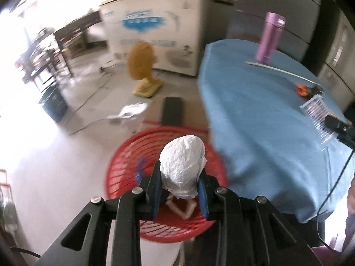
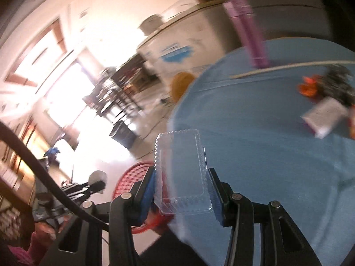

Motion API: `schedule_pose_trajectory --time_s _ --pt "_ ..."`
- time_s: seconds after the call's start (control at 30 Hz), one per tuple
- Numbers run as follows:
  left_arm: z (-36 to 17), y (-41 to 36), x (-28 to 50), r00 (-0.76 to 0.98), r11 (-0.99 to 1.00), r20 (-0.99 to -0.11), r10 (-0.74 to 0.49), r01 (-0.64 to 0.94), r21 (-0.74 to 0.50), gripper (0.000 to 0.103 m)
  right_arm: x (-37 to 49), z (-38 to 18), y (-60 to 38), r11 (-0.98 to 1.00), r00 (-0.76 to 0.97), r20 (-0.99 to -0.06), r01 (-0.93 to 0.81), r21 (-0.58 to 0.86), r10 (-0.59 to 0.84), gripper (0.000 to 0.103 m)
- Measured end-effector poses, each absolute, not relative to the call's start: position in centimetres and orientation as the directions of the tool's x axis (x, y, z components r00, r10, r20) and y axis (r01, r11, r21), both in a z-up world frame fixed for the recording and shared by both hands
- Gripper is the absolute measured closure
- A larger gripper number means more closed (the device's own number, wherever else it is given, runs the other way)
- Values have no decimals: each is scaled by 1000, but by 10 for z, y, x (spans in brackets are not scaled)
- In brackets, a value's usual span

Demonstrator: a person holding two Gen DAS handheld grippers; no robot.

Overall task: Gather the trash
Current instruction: 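Carry the tissue ball and clear tray over the red basket with both tools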

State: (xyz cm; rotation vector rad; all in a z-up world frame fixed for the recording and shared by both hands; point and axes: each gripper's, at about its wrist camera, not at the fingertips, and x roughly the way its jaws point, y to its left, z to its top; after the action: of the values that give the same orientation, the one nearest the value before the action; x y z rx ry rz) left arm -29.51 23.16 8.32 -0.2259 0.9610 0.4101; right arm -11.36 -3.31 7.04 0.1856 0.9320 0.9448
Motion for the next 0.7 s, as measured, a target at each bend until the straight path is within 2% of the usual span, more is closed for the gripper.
schedule_pose_trajectory --time_s 0.3,0.7 --pt "65 270 -316 469 856 -842 265 -516 -18 73 -146 56 59 491 82 -626 -701 516 775 54" --pt "54 269 -304 434 852 -832 346 -517 84 73 -153 29 105 484 9 -681 -710 511 732 54"
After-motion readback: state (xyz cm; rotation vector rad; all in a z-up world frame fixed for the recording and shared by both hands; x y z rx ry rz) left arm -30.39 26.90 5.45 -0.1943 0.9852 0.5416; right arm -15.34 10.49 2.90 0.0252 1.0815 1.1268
